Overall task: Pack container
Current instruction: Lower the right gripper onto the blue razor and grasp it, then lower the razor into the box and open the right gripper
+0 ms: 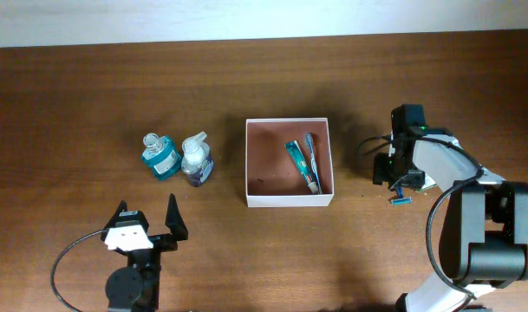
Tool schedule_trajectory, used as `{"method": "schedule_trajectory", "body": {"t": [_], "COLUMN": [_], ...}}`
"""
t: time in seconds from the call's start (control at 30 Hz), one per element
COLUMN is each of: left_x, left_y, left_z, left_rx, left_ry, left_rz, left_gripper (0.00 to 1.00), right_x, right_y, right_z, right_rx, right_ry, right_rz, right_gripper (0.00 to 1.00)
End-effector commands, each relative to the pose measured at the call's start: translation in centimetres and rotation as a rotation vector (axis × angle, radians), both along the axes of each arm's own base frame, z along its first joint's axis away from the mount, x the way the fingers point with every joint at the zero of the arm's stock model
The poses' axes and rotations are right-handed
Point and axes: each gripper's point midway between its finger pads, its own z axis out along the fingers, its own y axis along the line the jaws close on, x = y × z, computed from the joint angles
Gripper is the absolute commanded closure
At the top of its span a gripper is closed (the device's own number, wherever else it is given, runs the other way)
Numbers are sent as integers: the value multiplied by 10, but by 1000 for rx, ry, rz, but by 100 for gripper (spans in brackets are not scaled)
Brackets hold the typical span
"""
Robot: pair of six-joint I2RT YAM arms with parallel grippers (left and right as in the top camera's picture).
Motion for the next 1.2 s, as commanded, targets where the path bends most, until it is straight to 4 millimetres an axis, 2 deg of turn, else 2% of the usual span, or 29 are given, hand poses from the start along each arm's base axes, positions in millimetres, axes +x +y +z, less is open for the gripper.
{"method": "schedule_trajectory", "body": {"t": [0.0, 0.13, 0.17, 0.37, 0.47, 0.7, 0.77, 0.9, 1.0, 1.17], "left_x": [0, 0, 0, 0, 0, 0, 0, 0, 0, 0], "left_y": [2, 2, 2, 2, 2, 2, 2, 2, 2, 2], "left_z": [-2, -2, -2, -2, -2, -2, -2, -2, -2, -2], "left_rx": [17, 17, 17, 17, 17, 17, 17, 17, 17, 17], "left_ry": [5, 5, 5, 5, 5, 5, 5, 5, 5, 5], "left_rz": [11, 11, 11, 11, 11, 11, 11, 11, 11, 11], "left_gripper": [1, 1, 1, 1, 0, 1, 1, 1, 0, 1], "right_x": [-8, -8, -8, -7, -8, -5, -1, 17, 39, 66], "right_y": [1, 3, 4, 11, 12, 17, 20, 32, 48, 86], "right_z": [-10, -10, -10, -11, -11, -9, -4, 26, 69, 136], "right_rx": [11, 21, 28, 68, 74, 105, 124, 194, 264, 336], "right_ry": [30, 31, 31, 27, 26, 19, 11, -34, -108, -219], "right_rz": [11, 11, 12, 12, -12, -8, -6, 5, 34, 109], "right_gripper": [40, 68, 72, 81, 96, 96, 96, 96, 96, 96]}}
